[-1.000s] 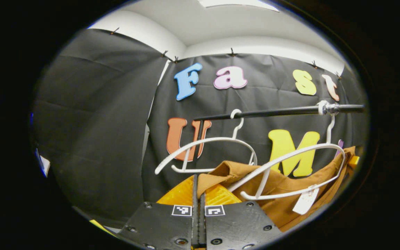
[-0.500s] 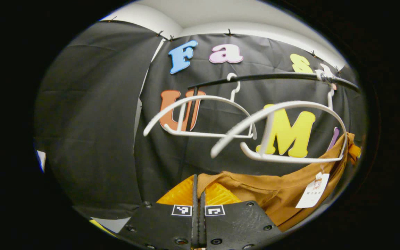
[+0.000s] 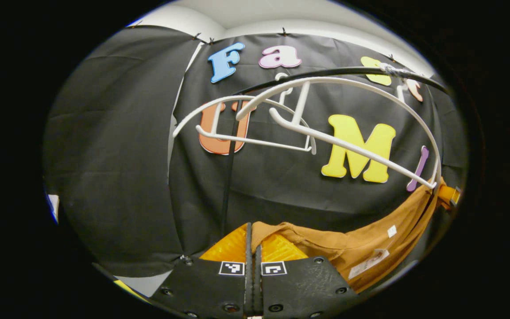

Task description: Grasp the clothes on the hanger with both hands and then place them into the laundry hamper below.

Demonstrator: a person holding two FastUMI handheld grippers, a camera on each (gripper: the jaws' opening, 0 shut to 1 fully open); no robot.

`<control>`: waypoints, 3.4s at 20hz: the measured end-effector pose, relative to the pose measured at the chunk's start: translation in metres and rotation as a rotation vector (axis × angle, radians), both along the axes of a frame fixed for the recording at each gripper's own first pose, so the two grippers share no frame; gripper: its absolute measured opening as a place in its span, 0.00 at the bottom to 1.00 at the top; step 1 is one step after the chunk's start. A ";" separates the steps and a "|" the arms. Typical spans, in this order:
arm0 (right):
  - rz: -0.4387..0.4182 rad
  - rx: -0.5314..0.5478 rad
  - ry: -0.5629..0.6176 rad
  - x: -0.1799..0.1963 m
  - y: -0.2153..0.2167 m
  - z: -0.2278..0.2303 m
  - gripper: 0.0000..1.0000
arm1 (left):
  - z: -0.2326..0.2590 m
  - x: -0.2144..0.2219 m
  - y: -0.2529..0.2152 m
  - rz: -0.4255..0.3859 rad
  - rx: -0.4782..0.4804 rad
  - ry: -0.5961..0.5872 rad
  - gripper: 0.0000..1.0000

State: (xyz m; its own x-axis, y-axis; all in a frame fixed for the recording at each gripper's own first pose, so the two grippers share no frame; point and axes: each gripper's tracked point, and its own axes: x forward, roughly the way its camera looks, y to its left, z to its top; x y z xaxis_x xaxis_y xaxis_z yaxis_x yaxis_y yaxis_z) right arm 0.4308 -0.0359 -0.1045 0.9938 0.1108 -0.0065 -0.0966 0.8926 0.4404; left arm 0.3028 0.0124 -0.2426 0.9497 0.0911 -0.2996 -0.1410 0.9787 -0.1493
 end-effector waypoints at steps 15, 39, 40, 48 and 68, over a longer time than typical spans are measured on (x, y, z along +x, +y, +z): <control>0.153 -0.114 0.004 -0.077 0.075 0.000 0.04 | 0.044 -0.046 -0.015 -0.074 -0.010 -0.067 0.00; 0.586 -0.157 0.152 -0.219 0.284 -0.068 0.04 | 0.025 -0.166 -0.041 -0.273 -0.028 0.035 0.04; 0.590 -0.165 0.180 -0.220 0.287 -0.082 0.04 | 0.012 -0.169 -0.039 -0.271 -0.039 0.048 0.04; 0.575 -0.282 0.423 -0.217 0.275 -0.209 0.04 | -0.109 -0.195 -0.037 -0.228 -0.142 0.246 0.00; 0.496 -0.519 1.020 -0.265 0.232 -0.351 0.04 | -0.299 -0.295 -0.067 -0.209 -0.205 0.893 0.00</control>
